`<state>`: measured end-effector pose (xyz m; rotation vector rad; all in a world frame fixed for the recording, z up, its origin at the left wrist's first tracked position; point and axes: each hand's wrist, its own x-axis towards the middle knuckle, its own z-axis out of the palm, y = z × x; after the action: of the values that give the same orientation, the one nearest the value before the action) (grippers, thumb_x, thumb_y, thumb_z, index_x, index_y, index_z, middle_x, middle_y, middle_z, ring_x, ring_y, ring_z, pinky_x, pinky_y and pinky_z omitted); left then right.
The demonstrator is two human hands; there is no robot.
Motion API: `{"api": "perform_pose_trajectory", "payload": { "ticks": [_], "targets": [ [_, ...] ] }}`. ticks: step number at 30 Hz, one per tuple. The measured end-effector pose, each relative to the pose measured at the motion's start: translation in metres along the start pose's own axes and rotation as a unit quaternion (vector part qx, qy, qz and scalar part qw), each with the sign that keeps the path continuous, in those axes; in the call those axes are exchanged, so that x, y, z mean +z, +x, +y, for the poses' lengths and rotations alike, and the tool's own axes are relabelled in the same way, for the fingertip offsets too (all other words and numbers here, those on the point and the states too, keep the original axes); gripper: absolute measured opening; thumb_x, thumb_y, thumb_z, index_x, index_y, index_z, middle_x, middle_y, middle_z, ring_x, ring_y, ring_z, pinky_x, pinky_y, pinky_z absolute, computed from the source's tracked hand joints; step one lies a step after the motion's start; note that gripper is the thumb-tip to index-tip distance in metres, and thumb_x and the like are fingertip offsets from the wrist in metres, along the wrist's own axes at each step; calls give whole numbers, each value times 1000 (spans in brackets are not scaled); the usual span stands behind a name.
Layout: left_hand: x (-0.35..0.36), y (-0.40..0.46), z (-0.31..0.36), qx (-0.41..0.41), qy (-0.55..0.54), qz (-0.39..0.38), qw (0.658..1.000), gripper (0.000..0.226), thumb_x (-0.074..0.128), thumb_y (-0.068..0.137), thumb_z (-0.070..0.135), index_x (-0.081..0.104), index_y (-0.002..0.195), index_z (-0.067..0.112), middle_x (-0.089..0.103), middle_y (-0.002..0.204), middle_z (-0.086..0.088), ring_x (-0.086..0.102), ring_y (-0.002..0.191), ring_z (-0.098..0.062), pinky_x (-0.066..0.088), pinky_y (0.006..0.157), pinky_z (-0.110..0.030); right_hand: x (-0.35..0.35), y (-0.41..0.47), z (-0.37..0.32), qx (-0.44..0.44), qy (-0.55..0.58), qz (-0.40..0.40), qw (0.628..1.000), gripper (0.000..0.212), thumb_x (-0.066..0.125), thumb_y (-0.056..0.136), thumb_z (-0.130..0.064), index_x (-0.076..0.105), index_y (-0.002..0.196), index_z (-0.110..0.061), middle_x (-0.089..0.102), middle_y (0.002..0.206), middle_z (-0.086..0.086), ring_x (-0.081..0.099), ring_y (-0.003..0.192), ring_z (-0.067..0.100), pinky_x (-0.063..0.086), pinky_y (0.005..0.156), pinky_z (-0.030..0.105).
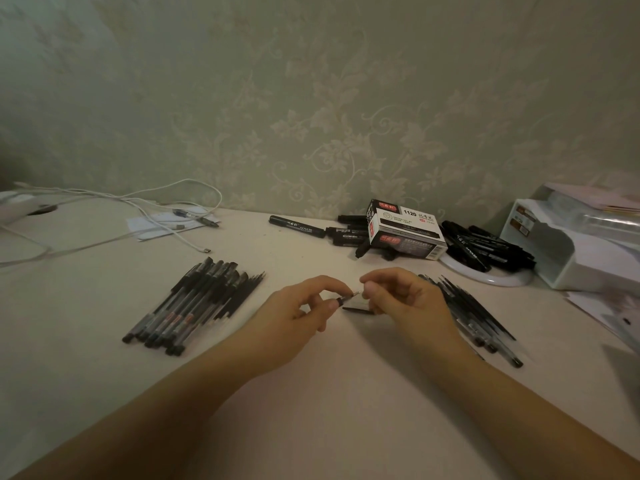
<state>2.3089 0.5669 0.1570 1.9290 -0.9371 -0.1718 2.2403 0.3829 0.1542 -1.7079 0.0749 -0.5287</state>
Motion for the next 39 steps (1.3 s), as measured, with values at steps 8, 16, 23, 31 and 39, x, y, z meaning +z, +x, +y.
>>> {"api": "perform_pose_trajectory", "payload": {
  "ticks": [8, 16, 23, 31, 39],
  "targets": [
    [-1, -1, -6, 25, 42, 0, 999, 17, 50, 97, 34, 57, 105, 47, 56, 71, 10, 52, 55, -11, 42, 50, -20, 3, -3, 0, 1, -23, -75, 997, 12, 70, 87, -6, 74, 94, -15, 75, 82, 4, 66, 69, 6, 52, 66, 16],
    [-5, -3, 0, 65, 169, 27, 983, 13, 57, 93, 34, 62, 105, 36, 60, 90, 12, 55, 78, -2, 50, 69, -25, 1, -1, 4, 37, -27, -112, 993, 6, 70, 88, -11, 73, 93, -11, 76, 78, 5, 69, 70, 8, 52, 66, 16],
    [-1, -3, 2, 85, 170, 25, 981, 14, 57, 93, 33, 63, 106, 33, 63, 95, 10, 56, 86, -5, 50, 77, -35, 8, -2, 10, 1, -146, -101, 984, 38, 54, 97, -44, 65, 67, -23, 60, 57, -5, 51, 52, 4, 41, 54, 17],
    [-3, -3, 2, 76, 159, 40, 983, 12, 56, 93, 34, 63, 103, 35, 60, 90, 13, 56, 81, -4, 49, 69, -23, 4, 0, 16, -33, -138, -132, 981, 7, 62, 93, -42, 63, 93, -34, 68, 82, -7, 62, 71, 12, 47, 62, 19],
    [0, -4, 3, 80, 147, 31, 985, 13, 57, 93, 33, 64, 104, 36, 61, 89, 13, 55, 77, -1, 45, 66, -18, 10, 0, 15, -48, -158, -116, 979, 49, 46, 96, -55, 55, 65, -18, 48, 51, -8, 42, 48, 4, 36, 51, 18]
  ]
}}
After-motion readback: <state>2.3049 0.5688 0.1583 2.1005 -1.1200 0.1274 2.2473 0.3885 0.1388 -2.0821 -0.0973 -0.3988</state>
